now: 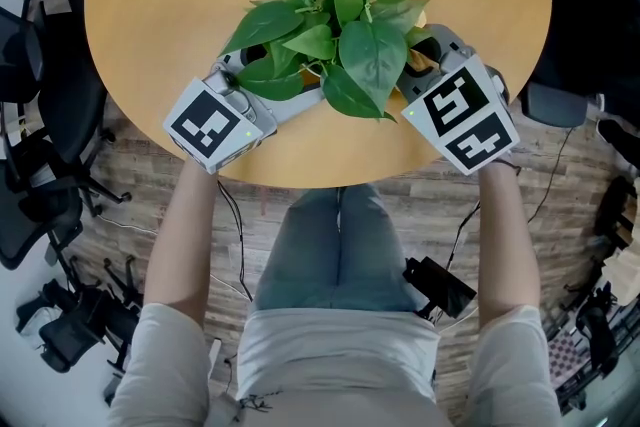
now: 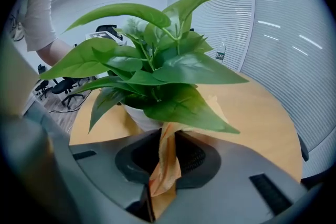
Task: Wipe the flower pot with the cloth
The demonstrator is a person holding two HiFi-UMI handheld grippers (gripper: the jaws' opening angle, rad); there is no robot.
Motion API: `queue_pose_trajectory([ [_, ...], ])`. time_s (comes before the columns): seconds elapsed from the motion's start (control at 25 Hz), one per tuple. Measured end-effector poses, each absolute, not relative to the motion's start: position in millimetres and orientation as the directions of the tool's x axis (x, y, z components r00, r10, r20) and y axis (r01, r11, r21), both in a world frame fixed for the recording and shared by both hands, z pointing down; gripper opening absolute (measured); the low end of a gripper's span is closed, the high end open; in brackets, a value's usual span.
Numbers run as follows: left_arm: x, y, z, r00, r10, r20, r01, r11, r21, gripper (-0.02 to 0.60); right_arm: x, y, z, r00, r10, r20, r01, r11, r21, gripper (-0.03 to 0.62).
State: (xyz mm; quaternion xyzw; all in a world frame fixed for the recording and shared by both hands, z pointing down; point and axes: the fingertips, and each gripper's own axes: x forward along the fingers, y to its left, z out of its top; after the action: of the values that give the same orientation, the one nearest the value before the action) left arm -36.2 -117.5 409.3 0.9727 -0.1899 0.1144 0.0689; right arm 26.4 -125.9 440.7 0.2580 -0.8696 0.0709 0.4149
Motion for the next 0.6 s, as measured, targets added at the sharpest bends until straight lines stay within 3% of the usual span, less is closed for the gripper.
queue_pose_trajectory([
  [0.6,-32.2,-116.4,413.6,0.862,-0.437,0.257,-0.472,-0.877,0.092,0.400,28.6,-116.8,446.5,-0.509,-0.377,0.774,-0.502,0.860,0.089,0.057],
])
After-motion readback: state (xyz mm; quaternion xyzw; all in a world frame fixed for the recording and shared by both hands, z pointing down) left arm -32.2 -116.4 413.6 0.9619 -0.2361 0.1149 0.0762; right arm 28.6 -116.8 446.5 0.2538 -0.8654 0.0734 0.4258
